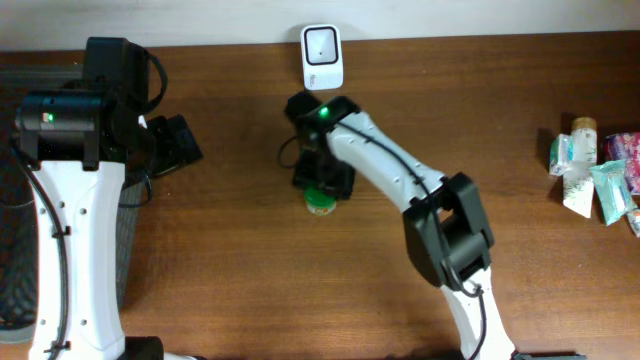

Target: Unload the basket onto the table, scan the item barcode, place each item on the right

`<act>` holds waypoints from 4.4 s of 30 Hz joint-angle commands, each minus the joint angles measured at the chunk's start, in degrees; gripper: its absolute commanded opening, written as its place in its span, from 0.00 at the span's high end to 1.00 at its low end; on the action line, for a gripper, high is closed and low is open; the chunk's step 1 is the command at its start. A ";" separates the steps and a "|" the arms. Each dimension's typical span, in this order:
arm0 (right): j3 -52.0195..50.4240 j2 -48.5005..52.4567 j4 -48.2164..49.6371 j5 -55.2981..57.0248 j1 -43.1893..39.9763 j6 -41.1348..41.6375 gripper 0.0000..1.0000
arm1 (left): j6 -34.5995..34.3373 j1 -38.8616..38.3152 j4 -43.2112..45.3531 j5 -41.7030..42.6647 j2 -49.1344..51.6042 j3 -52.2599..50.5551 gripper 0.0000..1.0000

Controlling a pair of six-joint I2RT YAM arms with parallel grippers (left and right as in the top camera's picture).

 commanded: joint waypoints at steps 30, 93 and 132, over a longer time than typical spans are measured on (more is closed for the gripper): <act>0.96 0.24 -3.32 -77.13 -28.06 -23.43 0.38 | -0.72 0.22 -0.04 -0.02 -0.92 0.61 0.01; 0.96 1.38 71.71 23.04 -10.34 -13.86 0.34 | -0.72 0.22 -0.04 0.00 -0.92 0.61 0.01; -7.76 -5.95 11.56 17.94 -22.60 -16.72 0.31 | -0.72 0.22 -0.04 -0.02 -0.92 0.61 0.01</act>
